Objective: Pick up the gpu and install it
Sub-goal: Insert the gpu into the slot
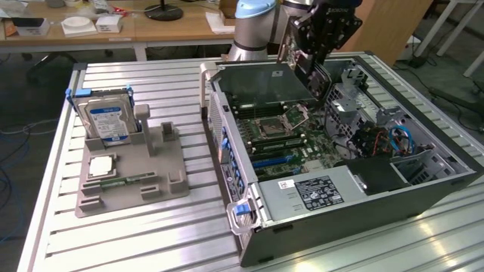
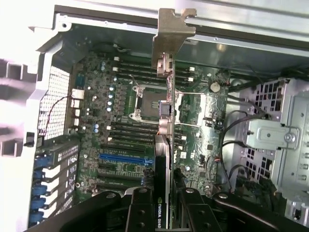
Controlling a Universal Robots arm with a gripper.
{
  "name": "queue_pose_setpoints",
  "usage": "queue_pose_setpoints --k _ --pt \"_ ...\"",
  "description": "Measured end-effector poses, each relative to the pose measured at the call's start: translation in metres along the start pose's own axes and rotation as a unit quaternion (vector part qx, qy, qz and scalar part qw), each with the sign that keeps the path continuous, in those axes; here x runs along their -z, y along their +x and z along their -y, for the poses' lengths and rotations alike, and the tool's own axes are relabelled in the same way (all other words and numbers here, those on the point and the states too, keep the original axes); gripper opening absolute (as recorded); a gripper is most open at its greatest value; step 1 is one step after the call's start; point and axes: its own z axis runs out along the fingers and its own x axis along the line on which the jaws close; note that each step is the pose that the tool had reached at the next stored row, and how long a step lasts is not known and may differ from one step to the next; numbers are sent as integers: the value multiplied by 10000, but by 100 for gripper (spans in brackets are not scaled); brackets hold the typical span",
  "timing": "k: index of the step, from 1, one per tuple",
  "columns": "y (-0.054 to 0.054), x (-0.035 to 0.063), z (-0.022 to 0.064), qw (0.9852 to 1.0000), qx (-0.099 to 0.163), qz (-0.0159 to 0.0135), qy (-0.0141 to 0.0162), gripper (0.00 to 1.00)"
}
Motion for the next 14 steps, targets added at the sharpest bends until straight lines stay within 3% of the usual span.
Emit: queue_pose_setpoints --k 6,14 --pt "0 -4 0 9989 472 -16 -10 25" --pt "0 -10 0 9936 1127 -39 -21 25"
